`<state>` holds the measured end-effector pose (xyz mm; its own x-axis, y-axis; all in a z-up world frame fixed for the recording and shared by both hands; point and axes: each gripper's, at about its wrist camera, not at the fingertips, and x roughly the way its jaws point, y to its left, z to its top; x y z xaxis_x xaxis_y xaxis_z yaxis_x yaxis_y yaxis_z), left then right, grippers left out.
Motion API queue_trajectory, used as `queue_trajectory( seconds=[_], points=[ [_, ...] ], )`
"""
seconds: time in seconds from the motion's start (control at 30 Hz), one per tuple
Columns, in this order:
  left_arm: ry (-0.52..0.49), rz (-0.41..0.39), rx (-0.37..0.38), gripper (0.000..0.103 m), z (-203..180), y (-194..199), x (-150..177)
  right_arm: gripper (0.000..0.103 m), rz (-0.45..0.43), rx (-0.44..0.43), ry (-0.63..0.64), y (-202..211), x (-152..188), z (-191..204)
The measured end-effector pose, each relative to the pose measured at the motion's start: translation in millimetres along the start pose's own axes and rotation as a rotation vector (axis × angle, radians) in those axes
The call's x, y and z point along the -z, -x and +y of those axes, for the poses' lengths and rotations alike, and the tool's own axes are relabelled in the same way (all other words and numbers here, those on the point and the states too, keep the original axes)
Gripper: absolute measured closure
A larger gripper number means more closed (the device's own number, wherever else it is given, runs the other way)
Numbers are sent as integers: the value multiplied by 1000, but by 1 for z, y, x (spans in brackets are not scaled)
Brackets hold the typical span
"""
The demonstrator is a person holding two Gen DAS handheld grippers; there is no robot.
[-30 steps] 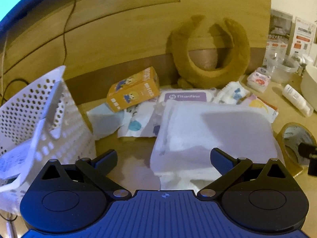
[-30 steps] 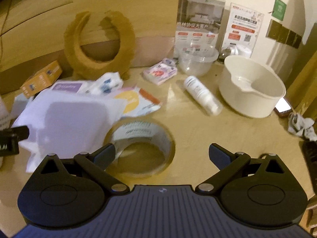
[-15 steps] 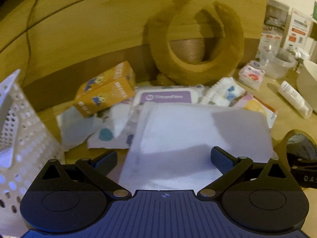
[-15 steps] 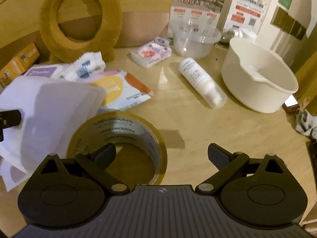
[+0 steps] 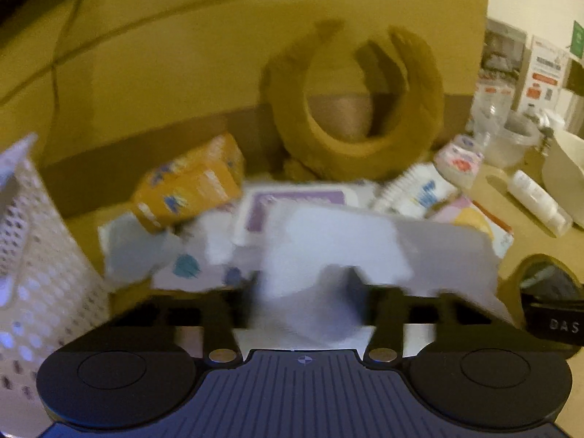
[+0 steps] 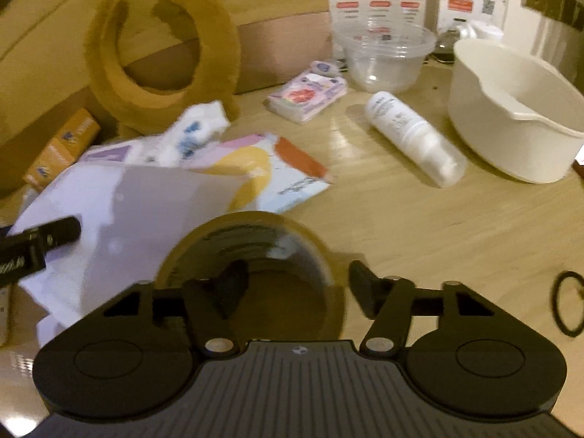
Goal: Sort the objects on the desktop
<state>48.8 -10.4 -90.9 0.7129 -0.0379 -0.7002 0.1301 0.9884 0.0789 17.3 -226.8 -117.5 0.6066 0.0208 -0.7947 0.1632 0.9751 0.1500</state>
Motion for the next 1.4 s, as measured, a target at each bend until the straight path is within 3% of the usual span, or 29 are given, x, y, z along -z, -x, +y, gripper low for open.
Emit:
queue_trajectory(
  seconds=[0.13,0.17,0.2,0.3,0.43,0.57,0.83,0.93,1.0,1.03,1.07,1.13,1.2,1.33,1.37,1.4],
  points=[
    [50,-35,17,85,9,9,-3,49,-6,-6,7,1,2,4],
    [60,-44,21,86,9,11,-3,54,-6,-7,0,3,3,4],
    [67,-57,21,87,9,15,-3,69,-10,7,4,5,3,4],
    [50,-81,17,89,5,21,-4,77,-20,24,47,11,5,1],
    [74,-112,34,90,7,32,-6,79,-34,25,41,17,5,-5],
    [37,-143,31,90,2,43,-12,79,-43,36,57,24,2,-6],
    [45,-71,5,90,4,30,2,75,-31,104,120,9,0,3],
    [29,-52,-7,86,5,25,9,71,2,108,112,-3,-1,0],
    [27,-41,-10,80,6,22,11,61,1,107,107,-8,-1,-1],
    [31,-33,-2,75,8,20,12,60,-2,110,108,-10,-2,-1],
    [41,-26,5,62,9,19,13,60,-2,106,104,-10,-2,-2],
    [67,-15,22,59,13,16,15,58,-5,103,104,-12,-4,-3],
    [73,-4,26,46,13,11,18,58,-9,94,101,-13,-6,-4],
    [90,13,43,43,11,3,19,58,-25,80,94,-17,-7,-5],
    [102,15,46,48,11,2,18,63,-29,73,97,-18,-8,-4],
    [116,12,47,73,12,2,18,67,-33,56,104,-19,-8,-4]
  ],
)
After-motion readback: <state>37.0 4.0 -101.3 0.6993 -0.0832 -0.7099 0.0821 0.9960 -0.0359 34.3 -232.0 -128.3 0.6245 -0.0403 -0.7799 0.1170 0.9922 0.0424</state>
